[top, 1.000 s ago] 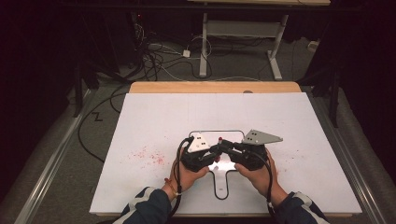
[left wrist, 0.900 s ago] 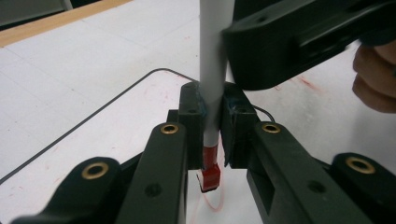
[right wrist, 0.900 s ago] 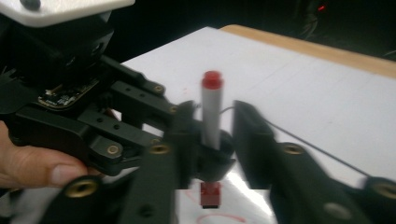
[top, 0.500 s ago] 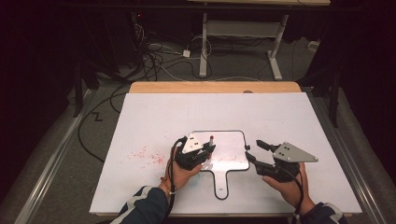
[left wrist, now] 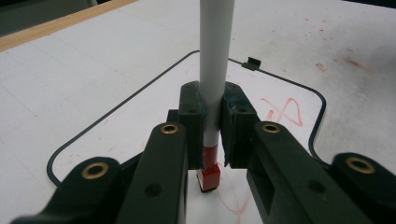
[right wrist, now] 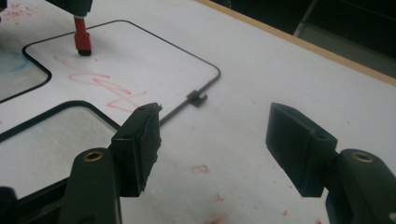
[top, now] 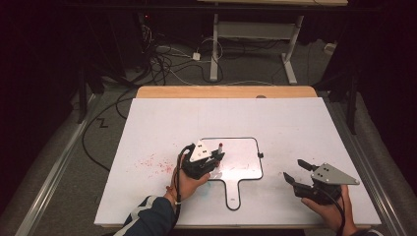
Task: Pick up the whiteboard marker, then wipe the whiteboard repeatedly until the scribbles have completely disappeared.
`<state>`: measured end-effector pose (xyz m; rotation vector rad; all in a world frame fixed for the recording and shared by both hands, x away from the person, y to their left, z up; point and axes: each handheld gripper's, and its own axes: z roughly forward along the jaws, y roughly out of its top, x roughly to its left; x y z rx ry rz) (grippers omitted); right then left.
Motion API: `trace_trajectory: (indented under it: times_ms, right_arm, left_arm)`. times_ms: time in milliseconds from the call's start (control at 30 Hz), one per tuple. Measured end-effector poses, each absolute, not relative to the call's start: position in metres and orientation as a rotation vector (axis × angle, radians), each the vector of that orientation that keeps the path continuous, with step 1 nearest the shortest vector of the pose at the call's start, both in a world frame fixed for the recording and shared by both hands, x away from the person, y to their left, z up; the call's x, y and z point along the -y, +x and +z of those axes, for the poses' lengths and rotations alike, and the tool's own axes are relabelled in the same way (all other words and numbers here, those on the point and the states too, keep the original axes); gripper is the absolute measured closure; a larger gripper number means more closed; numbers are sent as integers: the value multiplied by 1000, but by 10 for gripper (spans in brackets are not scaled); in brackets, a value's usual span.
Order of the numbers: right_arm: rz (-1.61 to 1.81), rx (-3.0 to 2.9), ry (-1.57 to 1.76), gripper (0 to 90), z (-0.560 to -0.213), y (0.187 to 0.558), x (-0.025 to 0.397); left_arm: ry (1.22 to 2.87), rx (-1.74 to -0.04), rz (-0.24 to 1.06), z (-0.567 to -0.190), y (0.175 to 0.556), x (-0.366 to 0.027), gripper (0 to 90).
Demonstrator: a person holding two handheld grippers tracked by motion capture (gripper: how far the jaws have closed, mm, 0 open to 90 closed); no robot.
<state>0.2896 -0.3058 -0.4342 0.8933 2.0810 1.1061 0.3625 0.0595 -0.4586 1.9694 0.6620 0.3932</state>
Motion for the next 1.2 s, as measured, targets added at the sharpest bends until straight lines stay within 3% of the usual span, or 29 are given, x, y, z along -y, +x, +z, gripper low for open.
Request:
trace_trajectory:
  times_ms: [600,900,1200]
  right_arm:
    - [1057,-2118,876,341,-442,291,303]
    - [1028,-2162,849,337,-447,290,301]
    - [998,-2157,822,332,-445,288,297]
  left_arm:
    - [1966,-667,368,-462,365,-54,787]
    - [1972,-575,360,-464,360,-33,788]
    - [1951,-703,416,-464,366,-57,789]
